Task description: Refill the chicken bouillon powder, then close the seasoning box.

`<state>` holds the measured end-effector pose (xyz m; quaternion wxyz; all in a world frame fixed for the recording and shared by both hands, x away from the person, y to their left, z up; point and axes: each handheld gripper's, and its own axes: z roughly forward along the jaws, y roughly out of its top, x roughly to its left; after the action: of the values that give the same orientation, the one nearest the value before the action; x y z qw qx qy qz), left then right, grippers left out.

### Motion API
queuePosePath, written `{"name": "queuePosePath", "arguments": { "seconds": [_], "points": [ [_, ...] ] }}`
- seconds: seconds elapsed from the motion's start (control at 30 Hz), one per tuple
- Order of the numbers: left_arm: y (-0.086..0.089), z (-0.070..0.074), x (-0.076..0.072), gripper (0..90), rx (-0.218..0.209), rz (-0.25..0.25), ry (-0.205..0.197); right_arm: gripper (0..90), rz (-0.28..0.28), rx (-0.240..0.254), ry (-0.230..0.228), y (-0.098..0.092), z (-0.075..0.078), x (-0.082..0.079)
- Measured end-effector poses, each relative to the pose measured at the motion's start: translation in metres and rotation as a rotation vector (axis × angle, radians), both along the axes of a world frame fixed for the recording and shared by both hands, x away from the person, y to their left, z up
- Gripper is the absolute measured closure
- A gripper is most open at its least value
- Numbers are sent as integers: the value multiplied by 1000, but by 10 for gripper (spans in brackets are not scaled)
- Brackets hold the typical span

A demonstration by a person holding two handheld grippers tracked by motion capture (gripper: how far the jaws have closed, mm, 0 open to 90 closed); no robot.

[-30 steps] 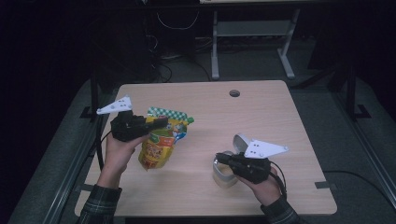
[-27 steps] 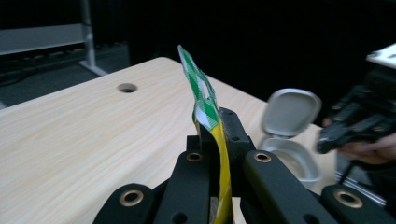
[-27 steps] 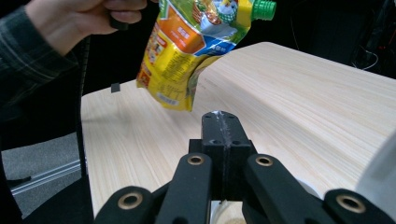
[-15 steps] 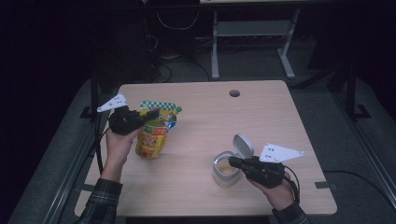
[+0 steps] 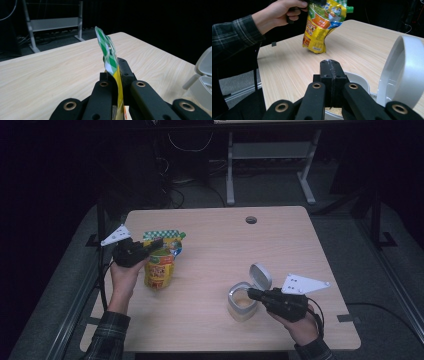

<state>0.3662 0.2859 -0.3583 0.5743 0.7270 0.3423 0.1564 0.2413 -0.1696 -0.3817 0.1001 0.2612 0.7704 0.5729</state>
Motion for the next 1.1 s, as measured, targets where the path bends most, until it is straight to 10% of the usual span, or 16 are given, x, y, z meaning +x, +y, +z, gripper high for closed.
{"name": "queuePosePath", "arguments": {
  "seconds": [0.6, 1.1],
  "points": [
    [26, -10, -40, 843, -17, 24, -9, 900, 23, -1, -1, 3, 2, -1],
    [33, -10, -63, 343, 31, 13, -17, 900, 26, -10, -3, 5, 3, -1]
  ]
}}
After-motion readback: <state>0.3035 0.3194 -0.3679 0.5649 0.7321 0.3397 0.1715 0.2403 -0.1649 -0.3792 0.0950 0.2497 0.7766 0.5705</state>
